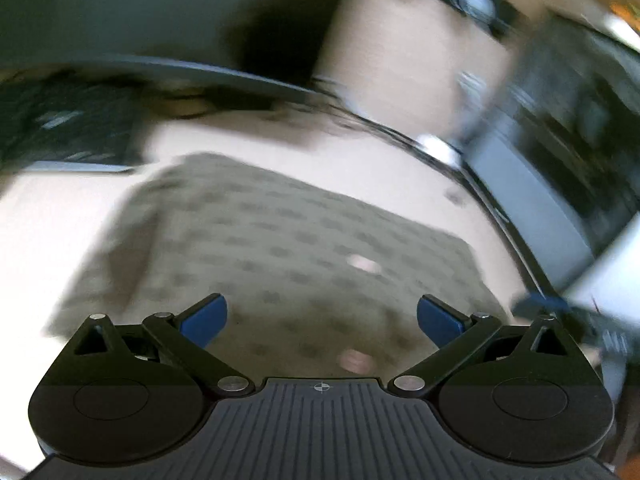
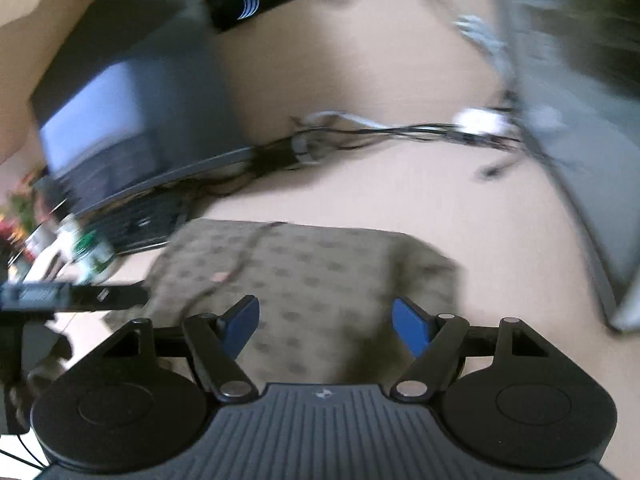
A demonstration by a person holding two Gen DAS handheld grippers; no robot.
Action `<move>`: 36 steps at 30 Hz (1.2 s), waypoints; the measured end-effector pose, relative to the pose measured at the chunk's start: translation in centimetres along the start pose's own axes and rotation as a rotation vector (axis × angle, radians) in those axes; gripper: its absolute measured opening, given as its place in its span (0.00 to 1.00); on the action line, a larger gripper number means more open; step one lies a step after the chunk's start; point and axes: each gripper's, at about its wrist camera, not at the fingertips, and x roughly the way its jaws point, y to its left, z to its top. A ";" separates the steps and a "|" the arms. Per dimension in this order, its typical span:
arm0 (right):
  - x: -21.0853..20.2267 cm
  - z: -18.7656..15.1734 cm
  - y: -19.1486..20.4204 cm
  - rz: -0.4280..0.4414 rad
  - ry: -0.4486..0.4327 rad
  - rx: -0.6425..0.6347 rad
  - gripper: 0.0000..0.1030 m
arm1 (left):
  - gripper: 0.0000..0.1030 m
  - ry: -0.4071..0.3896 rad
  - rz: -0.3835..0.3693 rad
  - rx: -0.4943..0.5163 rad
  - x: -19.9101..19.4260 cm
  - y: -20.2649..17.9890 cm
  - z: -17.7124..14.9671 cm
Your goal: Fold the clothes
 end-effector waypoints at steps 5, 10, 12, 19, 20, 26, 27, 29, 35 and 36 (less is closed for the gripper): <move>5.8 -1.8 4.1 -0.049 0.120 -0.212 0.73 | 1.00 -0.017 0.118 -0.171 -0.2 5.5 0.7; 6.3 -1.6 3.2 -0.082 0.140 -0.298 0.75 | 1.00 0.023 0.133 -0.196 0.4 7.6 1.1; 6.0 -1.5 2.9 -0.113 0.136 -0.314 0.76 | 1.00 0.036 0.143 -0.159 1.3 7.3 1.2; 5.0 -1.3 3.6 -0.136 0.101 -0.323 0.78 | 0.70 0.052 0.169 -0.103 2.9 7.0 1.2; 4.7 -1.3 3.8 -0.143 0.093 -0.326 0.78 | 0.68 0.060 0.158 -0.093 3.0 6.9 1.1; 2.4 -0.8 9.2 -0.088 0.002 -0.393 0.93 | 0.34 0.075 0.064 -0.089 3.3 7.4 1.2; 2.8 -1.1 10.7 -0.086 -0.003 -0.405 0.94 | 0.21 0.092 0.019 -0.114 3.4 7.8 1.4; 4.0 -1.8 13.6 -0.087 -0.002 -0.417 0.94 | 0.19 0.131 -0.074 -0.177 3.4 8.7 2.0; 10.4 -3.4 21.8 -0.086 0.033 -0.475 0.94 | 0.14 0.194 -0.301 -0.213 2.5 10.5 5.0; 11.7 -3.8 22.9 -0.146 0.016 -0.510 0.94 | 0.14 0.202 -0.322 -0.195 2.5 10.5 5.4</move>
